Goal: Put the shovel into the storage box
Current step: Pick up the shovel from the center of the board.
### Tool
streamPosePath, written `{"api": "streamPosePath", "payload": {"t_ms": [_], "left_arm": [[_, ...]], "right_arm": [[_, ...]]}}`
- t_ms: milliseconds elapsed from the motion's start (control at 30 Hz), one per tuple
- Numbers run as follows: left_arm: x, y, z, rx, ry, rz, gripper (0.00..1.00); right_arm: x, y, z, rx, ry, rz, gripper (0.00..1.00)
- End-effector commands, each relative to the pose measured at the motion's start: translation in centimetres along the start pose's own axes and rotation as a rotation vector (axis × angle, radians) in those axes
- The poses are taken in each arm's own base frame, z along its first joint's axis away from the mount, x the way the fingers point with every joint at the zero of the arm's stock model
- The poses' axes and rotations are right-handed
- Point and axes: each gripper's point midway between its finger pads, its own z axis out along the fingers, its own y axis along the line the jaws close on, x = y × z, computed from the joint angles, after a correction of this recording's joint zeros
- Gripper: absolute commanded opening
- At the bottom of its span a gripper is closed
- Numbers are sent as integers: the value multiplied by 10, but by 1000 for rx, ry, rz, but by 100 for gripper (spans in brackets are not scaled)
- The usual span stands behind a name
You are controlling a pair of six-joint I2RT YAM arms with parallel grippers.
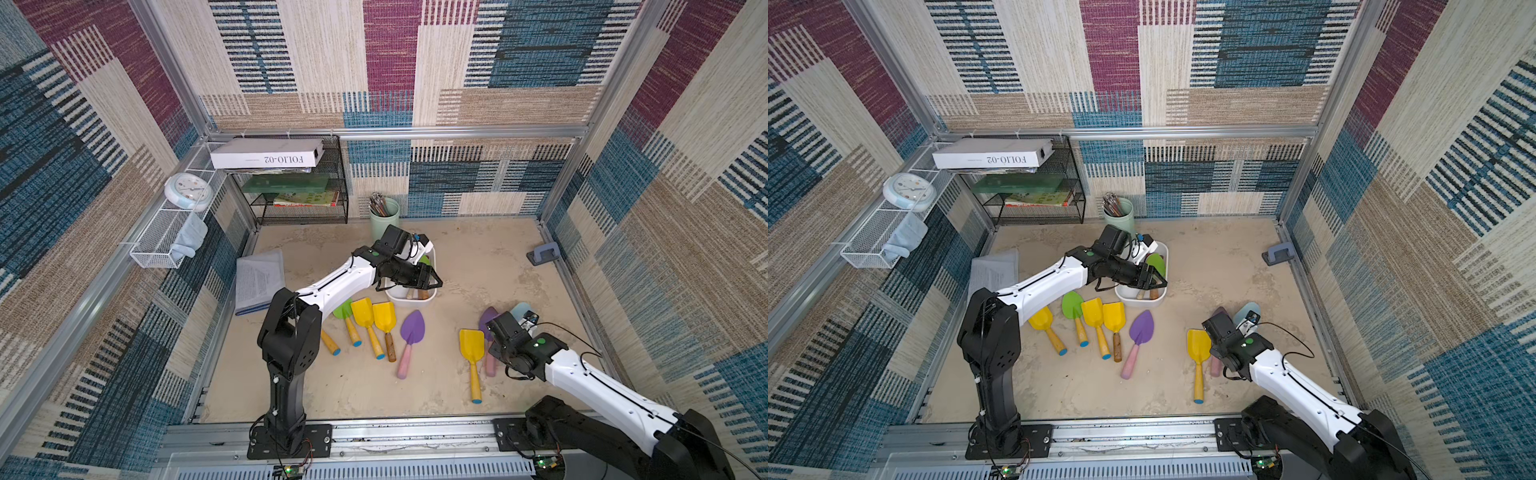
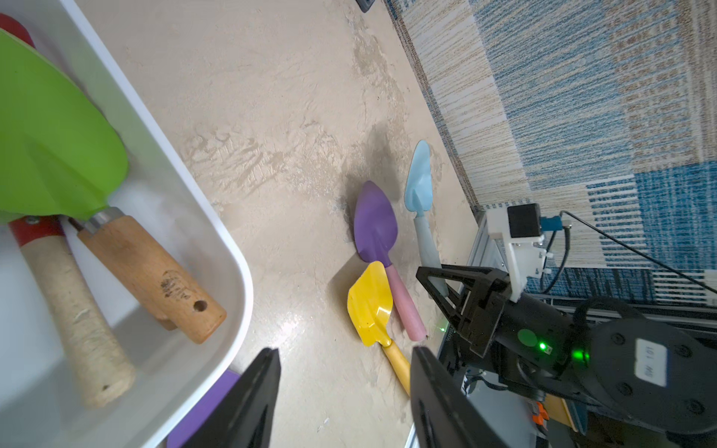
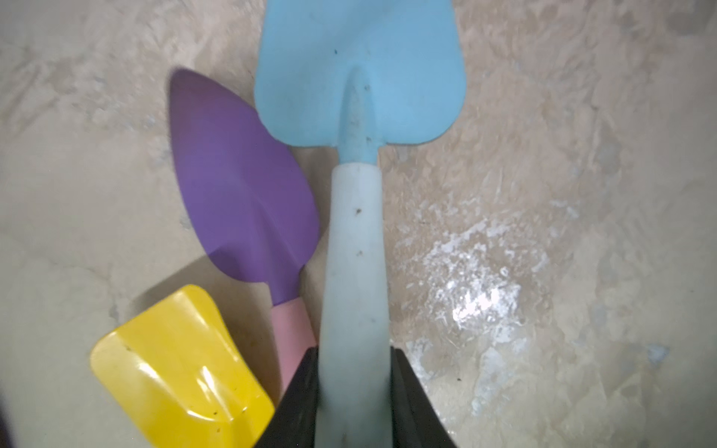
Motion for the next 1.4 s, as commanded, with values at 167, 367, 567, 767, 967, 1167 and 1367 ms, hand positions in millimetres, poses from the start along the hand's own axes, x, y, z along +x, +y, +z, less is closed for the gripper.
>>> {"api": "streamPosePath", "payload": {"t_ms": [167, 367, 567, 767, 967, 1167, 1367], "left_arm": [[-13, -10, 12, 102, -21, -56, 57], [-21, -11, 17, 132, -37, -102, 57], [-26, -17, 18, 110, -59, -89, 58], [-28, -21, 22, 83, -88, -64, 58], [-31, -25, 21, 41, -129, -31, 56], [-36, -17, 12, -31, -194, -24, 36], [-42, -12, 4, -73, -258, -27, 24]], "right_arm": [[-42, 65, -38, -227, -116, -352, 0], [-42, 107, -52, -410, -131, -546, 0], [-31, 134, -60, -545, -106, -648, 0], [-35, 152, -71, -604, -106, -677, 0], [-36, 162, -71, -617, -79, -690, 0], [-37, 164, -73, -630, -79, -671, 0], [-36, 167, -75, -646, -72, -655, 0]]}}
